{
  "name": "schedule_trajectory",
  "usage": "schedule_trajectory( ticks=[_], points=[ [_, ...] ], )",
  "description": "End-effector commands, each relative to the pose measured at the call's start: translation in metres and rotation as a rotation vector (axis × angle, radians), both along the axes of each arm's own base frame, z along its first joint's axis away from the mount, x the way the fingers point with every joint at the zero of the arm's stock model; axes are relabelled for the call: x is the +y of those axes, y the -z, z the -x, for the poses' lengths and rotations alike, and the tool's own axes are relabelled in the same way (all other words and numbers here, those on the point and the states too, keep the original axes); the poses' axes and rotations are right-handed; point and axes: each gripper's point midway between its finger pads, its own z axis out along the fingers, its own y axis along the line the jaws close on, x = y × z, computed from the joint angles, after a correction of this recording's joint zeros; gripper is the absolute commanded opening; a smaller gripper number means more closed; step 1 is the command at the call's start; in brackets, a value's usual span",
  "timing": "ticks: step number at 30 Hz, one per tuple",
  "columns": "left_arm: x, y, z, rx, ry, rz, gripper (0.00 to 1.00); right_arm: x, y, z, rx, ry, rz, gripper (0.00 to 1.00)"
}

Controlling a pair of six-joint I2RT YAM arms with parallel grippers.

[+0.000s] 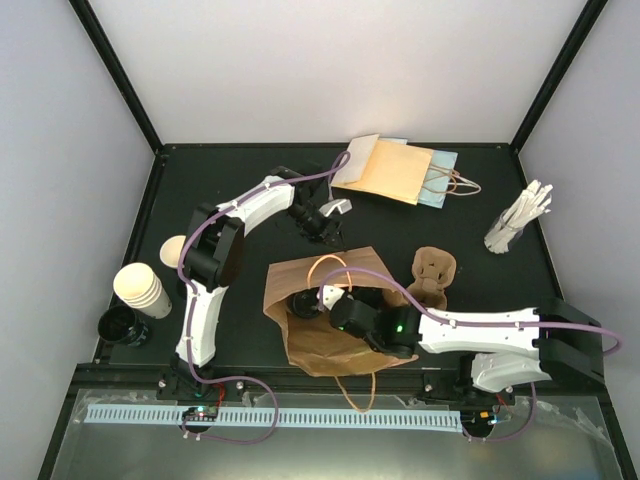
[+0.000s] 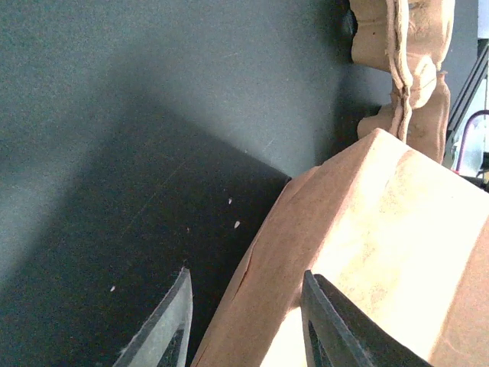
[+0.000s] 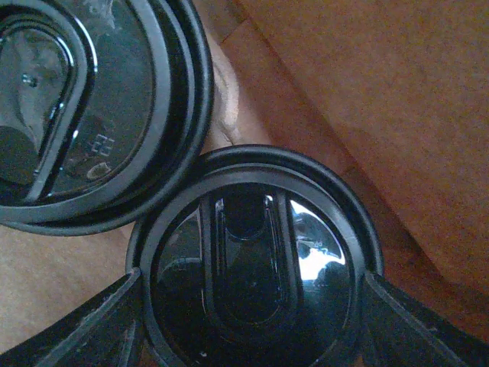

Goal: Pack the takeout coffee

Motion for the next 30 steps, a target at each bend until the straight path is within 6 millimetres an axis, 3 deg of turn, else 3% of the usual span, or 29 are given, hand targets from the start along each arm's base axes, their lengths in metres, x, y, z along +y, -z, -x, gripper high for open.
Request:
schedule_trajectory(
  ticks=[1, 18, 30],
  points=[
    [0.005, 0.008, 0.010, 0.037, 0.021, -0.017, 0.41, 0.001, 0.014, 0.012, 0.140, 0.044, -0.037, 0.42],
    [0.009, 0.008, 0.020, 0.033, 0.019, -0.026, 0.39, -0.013, 0.027, 0.013, 0.233, 0.244, -0.028, 0.42],
    [0.007, -0.001, 0.019, -0.017, 0.001, -0.030, 0.37, -0.026, 0.040, 0.036, 0.308, 0.343, -0.035, 0.42]
  ],
)
